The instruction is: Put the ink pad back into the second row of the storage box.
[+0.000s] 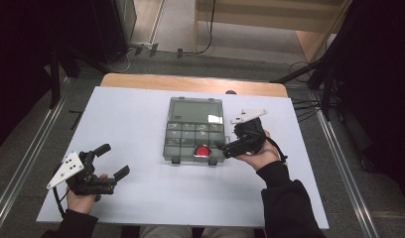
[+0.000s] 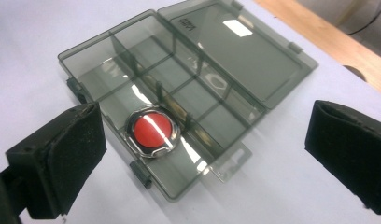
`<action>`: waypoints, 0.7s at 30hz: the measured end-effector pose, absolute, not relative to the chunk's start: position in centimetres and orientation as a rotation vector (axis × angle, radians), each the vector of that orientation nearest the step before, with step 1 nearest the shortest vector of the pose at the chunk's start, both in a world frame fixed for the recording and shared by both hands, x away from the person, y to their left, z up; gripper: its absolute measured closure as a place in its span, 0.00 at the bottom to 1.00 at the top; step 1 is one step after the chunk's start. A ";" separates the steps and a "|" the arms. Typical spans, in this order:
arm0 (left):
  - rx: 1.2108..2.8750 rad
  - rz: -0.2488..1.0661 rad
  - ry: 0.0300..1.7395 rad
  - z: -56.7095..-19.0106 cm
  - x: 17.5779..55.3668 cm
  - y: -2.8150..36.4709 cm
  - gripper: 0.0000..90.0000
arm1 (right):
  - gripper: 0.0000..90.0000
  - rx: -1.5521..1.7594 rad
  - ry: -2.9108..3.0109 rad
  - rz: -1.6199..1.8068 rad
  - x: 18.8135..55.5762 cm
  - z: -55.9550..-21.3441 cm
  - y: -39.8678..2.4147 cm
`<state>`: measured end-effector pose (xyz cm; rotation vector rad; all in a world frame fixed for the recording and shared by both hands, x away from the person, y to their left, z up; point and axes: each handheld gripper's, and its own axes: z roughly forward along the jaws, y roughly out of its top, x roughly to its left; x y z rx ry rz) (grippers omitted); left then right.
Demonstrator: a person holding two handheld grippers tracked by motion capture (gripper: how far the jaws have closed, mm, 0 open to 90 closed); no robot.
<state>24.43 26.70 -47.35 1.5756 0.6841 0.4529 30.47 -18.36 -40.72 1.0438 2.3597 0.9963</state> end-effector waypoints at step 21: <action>1.583 0.450 0.692 -47.4 24.4 26.6 0.00 | 0.00 1.125 2.248 1.024 25.9 -43.9 -23.2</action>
